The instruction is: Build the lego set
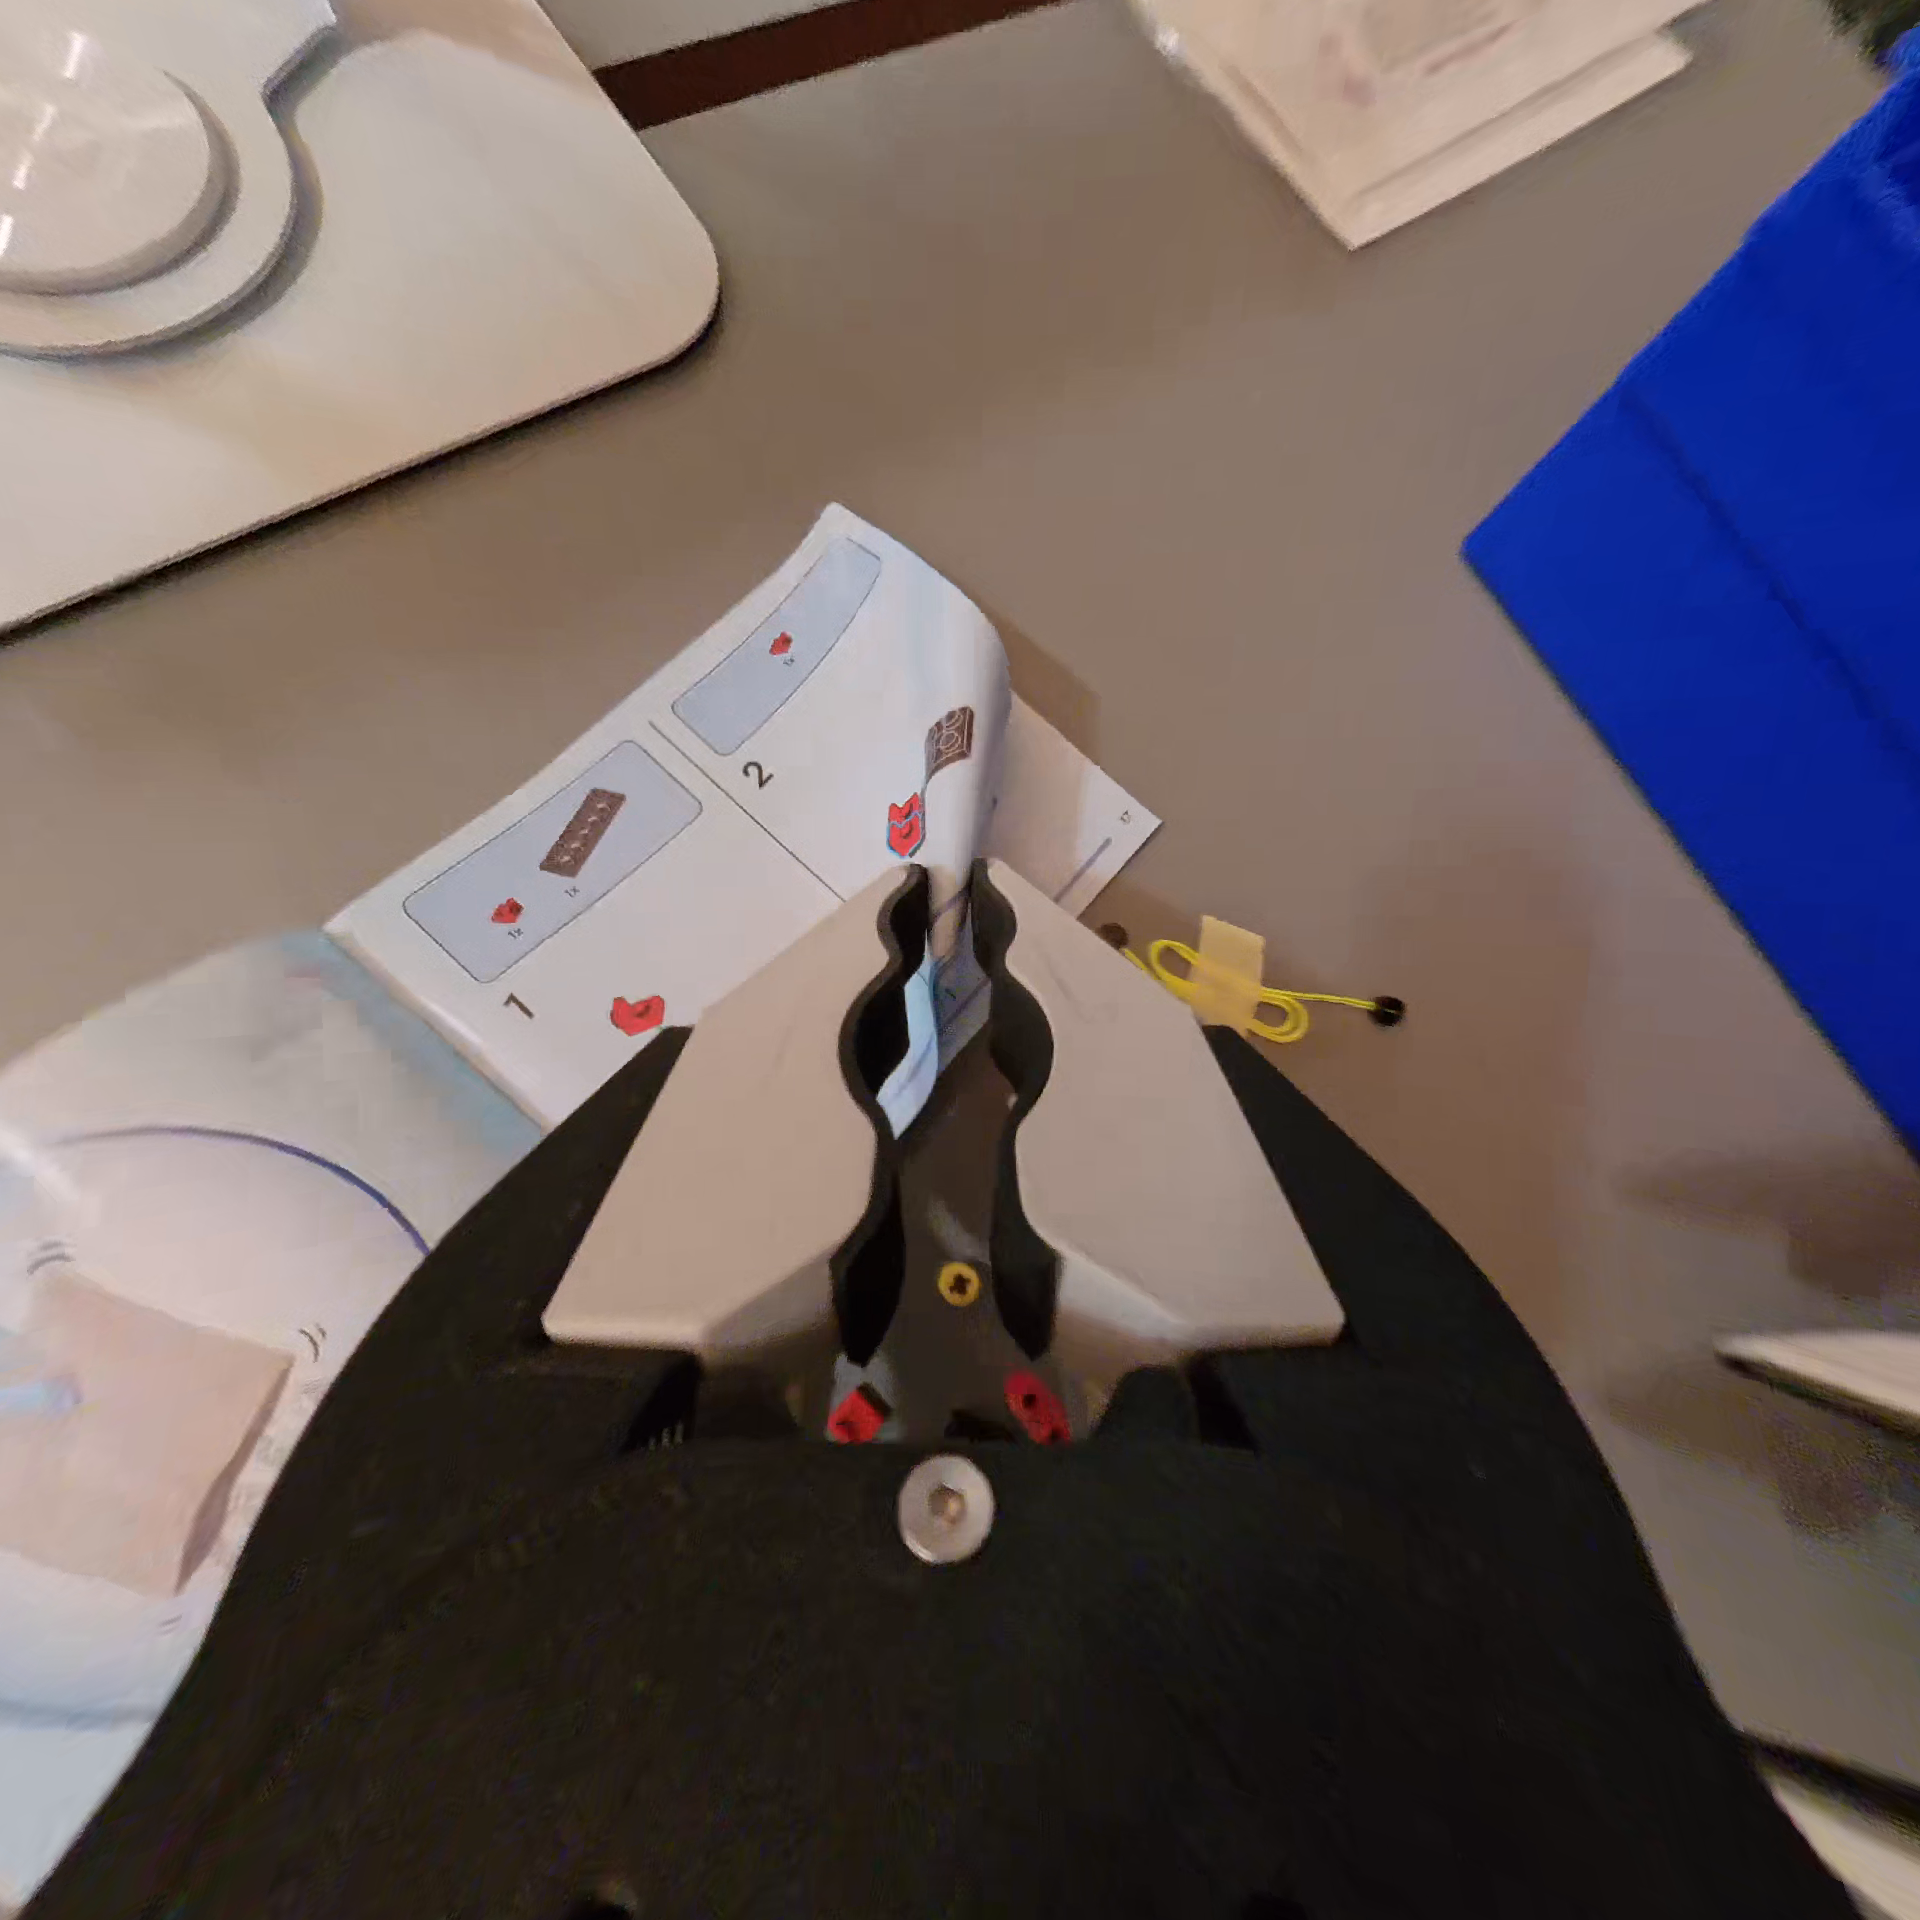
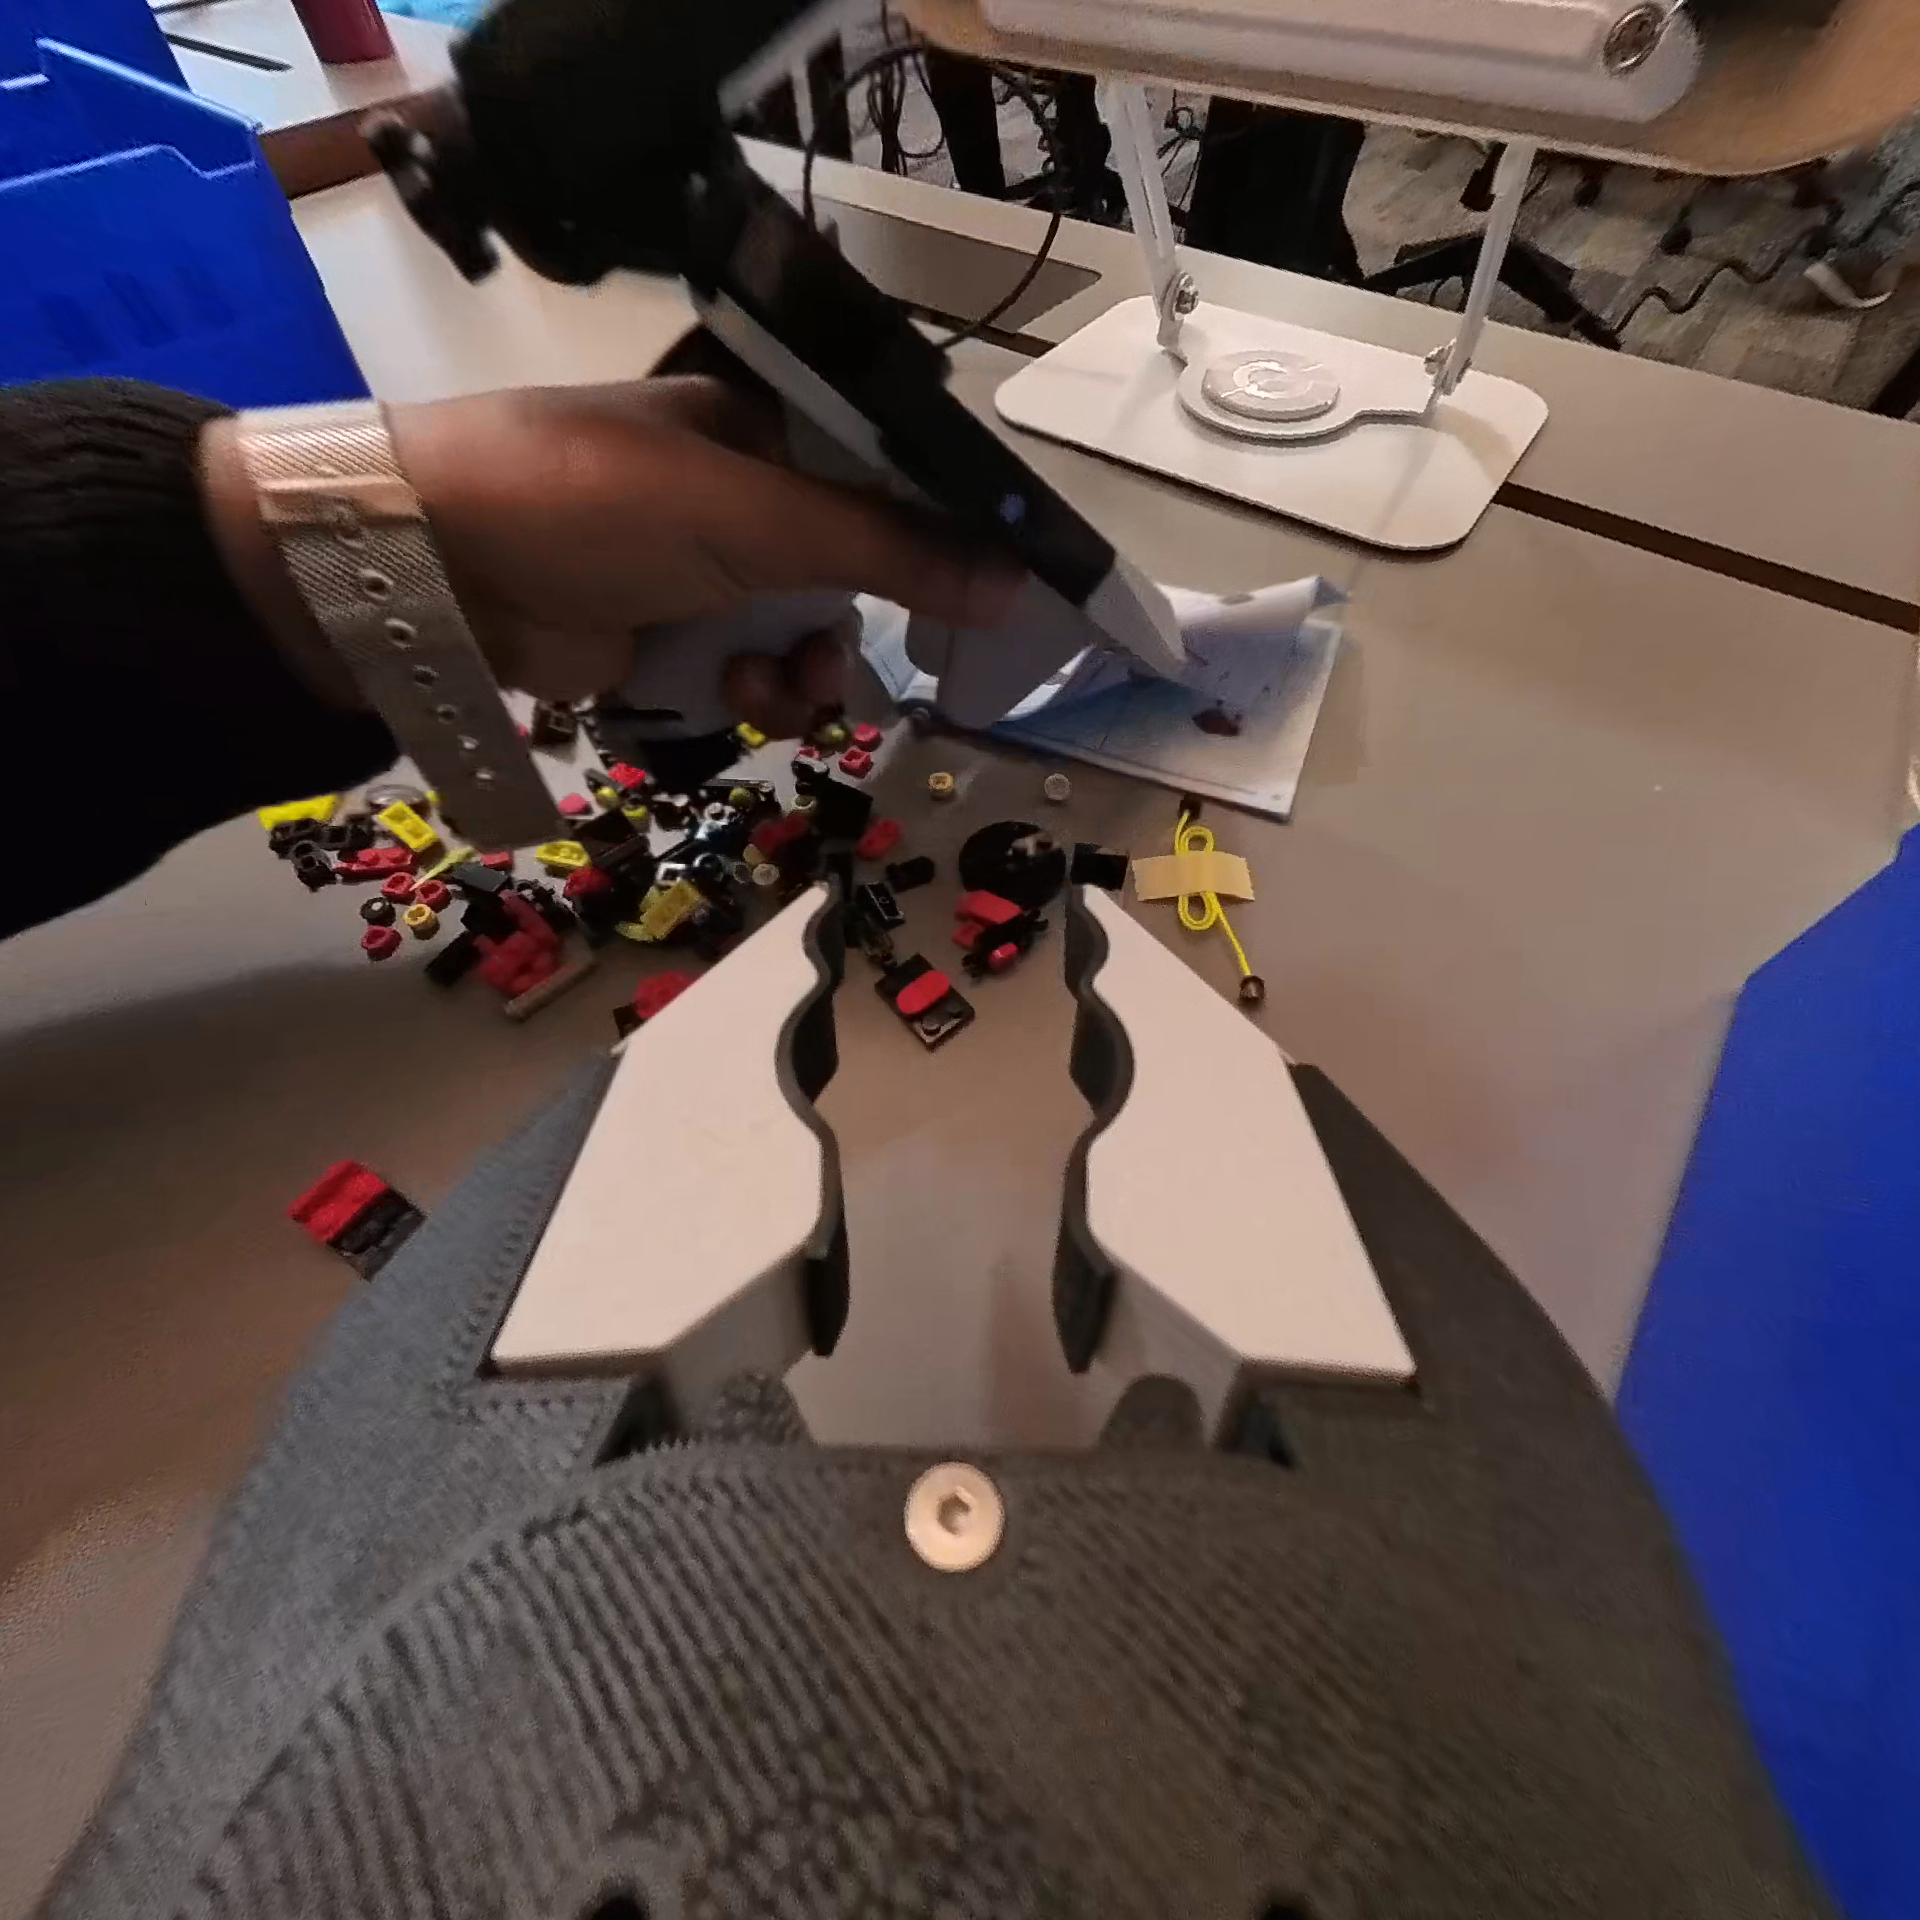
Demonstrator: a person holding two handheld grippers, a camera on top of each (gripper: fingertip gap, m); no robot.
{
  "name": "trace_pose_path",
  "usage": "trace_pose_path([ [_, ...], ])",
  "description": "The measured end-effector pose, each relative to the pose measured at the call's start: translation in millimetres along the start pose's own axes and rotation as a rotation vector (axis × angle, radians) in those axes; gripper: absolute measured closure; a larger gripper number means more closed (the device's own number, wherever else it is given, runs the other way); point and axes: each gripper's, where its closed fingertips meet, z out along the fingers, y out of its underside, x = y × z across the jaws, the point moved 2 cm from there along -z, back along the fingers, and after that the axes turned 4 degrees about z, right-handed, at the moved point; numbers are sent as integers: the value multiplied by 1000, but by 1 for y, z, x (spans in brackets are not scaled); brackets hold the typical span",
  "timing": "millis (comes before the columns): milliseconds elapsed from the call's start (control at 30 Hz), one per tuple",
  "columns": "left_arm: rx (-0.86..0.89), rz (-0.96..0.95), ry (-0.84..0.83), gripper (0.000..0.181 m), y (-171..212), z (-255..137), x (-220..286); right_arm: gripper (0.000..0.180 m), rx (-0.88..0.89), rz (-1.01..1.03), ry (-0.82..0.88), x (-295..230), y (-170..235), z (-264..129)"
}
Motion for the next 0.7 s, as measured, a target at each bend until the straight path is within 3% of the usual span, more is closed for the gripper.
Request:
trace_pose_path([
  [167, 31, -85, 128, 163, 2, -15, 9, 139, -15, -34, 8, -2, 4, 4],
  [333, 60, -127, 138, 177, 4, -19, 1, 139, -28, -65, 23, -1, 7, 5],
  [700, 233, -225, 230, 181, -16, -41, -11, 142, -38, -96, 48, 6, 11, 8],
])
